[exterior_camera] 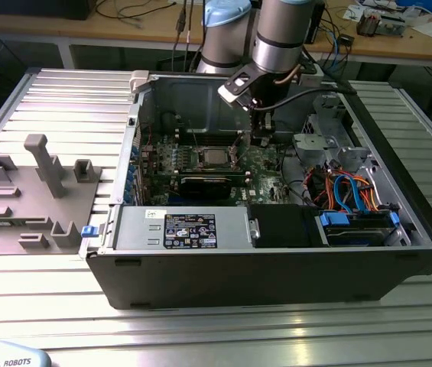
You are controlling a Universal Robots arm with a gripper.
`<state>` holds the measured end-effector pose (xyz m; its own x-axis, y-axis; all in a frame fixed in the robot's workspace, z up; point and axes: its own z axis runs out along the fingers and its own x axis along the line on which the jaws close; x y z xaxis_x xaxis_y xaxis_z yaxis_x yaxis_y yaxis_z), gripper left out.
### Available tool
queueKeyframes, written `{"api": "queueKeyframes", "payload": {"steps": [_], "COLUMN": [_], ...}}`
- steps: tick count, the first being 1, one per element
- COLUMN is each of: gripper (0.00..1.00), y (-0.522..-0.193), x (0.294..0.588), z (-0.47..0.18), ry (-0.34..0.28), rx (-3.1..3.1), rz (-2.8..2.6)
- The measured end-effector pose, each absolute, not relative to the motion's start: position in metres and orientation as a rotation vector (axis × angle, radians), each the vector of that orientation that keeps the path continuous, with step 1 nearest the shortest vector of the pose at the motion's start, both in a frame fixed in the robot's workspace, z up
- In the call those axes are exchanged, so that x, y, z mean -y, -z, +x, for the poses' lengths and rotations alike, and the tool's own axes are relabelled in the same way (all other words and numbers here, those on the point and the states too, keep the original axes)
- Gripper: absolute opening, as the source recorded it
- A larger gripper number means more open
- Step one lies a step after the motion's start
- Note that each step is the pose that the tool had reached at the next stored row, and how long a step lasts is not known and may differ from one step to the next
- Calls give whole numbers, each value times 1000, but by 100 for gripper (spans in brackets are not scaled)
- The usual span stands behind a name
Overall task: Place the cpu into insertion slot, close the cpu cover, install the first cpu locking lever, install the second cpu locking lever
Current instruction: 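Close the cpu cover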
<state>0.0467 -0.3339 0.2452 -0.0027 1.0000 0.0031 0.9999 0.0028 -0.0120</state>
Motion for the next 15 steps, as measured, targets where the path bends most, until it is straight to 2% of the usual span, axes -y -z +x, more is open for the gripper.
{"api": "queueKeyframes", "payload": {"steps": [15], "gripper": [11], "y": [-245], "x": [334], "z": [20], "ry": [-7], "rx": [2216], "rz": [-2209]}}
